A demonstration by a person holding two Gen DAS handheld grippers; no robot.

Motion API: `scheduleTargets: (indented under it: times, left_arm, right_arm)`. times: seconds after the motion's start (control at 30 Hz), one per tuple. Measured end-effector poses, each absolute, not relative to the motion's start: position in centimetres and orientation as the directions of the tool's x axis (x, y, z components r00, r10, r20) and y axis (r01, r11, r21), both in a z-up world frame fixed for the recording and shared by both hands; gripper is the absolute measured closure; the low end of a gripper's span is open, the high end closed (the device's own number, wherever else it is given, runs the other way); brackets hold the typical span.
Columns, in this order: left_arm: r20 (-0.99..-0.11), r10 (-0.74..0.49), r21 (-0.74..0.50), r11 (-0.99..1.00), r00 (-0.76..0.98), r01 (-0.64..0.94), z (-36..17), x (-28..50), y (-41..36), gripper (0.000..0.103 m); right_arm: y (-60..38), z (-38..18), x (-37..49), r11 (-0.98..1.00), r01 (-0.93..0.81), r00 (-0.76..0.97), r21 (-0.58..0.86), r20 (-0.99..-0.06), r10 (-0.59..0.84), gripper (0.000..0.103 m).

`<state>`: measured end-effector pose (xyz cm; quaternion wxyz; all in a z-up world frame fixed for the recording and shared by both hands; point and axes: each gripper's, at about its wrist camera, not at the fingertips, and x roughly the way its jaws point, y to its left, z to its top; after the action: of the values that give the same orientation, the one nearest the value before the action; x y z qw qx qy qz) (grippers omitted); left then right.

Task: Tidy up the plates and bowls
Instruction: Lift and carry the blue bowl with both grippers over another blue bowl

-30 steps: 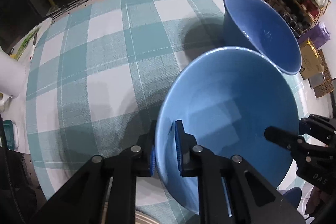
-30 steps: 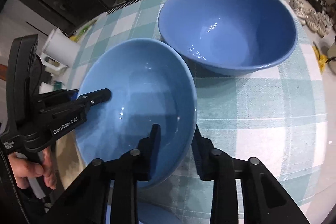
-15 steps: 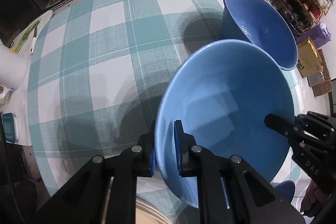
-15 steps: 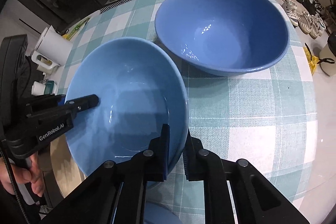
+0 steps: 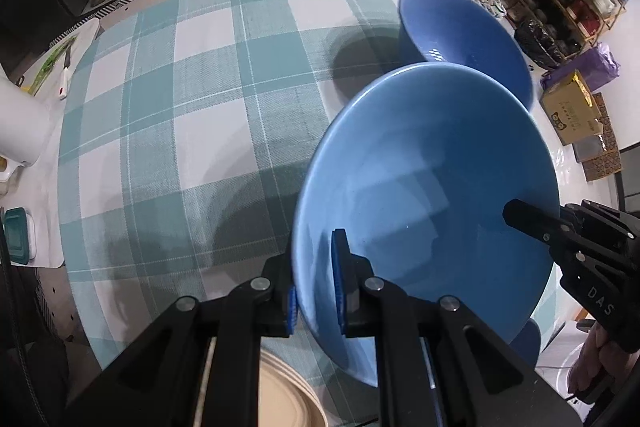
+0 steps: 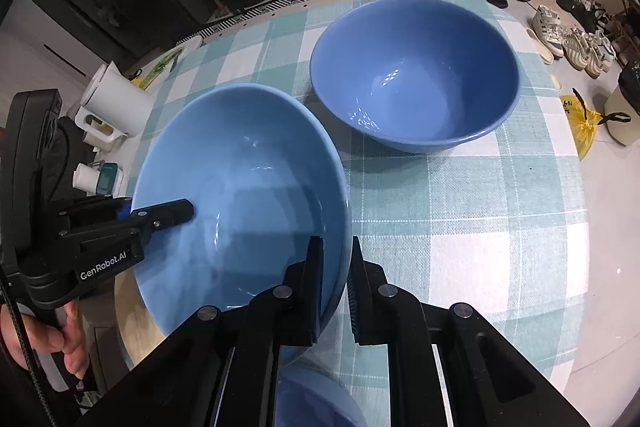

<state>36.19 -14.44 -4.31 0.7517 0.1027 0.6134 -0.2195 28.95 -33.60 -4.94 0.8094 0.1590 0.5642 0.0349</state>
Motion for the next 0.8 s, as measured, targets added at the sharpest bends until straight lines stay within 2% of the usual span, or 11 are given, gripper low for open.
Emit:
scheduleTargets:
  times: [0.5, 0.8]
  left_arm:
    - [-0.953, -0.216, -0.085, 0.864, 0.212, 0.497, 1.6, 31.7, -14.8, 0.092]
    - [-0.953, -0.227, -0.098, 0.859, 0.202, 0.503, 2.8, 28.6, -15.1, 0.092]
  right_arm:
    - [-33.8, 0.3, 23.4, 0.938, 0.124, 0.438, 0.323, -0.866, 0.24, 0.092]
    - [-33.8, 3.4, 19.2, 0.945, 0.134, 0.486, 0.298, -0.851, 0.2, 0.092]
